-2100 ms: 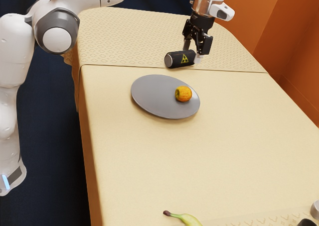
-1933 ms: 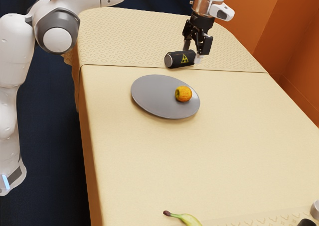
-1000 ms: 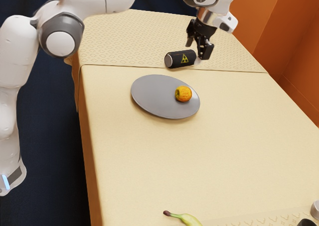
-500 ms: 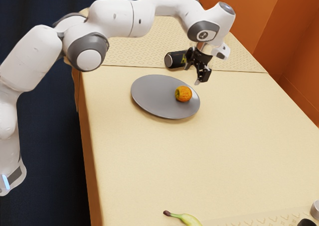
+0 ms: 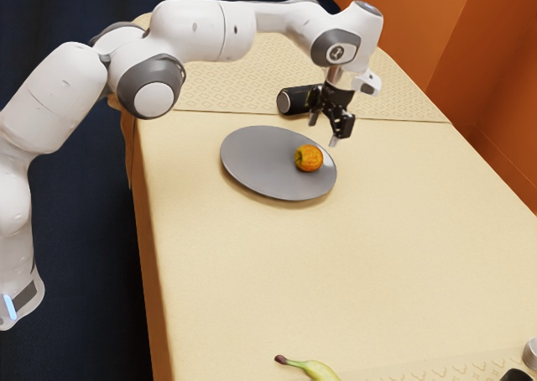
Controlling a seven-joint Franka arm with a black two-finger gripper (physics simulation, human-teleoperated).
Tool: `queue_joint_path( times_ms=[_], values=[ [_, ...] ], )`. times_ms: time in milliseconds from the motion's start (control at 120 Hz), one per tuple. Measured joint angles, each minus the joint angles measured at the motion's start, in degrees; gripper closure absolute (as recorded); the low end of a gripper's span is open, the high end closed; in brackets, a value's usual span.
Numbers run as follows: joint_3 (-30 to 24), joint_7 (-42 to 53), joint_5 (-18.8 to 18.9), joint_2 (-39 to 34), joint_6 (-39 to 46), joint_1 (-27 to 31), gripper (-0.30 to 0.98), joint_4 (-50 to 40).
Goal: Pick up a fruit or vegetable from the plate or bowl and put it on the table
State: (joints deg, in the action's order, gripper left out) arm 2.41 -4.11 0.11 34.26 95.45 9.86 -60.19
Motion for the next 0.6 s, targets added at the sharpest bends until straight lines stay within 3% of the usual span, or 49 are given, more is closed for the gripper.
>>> queue_joint_path(
  times_ms=[300, 600],
  values=[
    [0.0, 0.0, -1.1, 0.2, -8.1, 0.0, 0.0, 0.0],
    [0.1, -0.1, -1.0, -2.9, -7.1, -0.6, 0.0, -6.6]
  ],
)
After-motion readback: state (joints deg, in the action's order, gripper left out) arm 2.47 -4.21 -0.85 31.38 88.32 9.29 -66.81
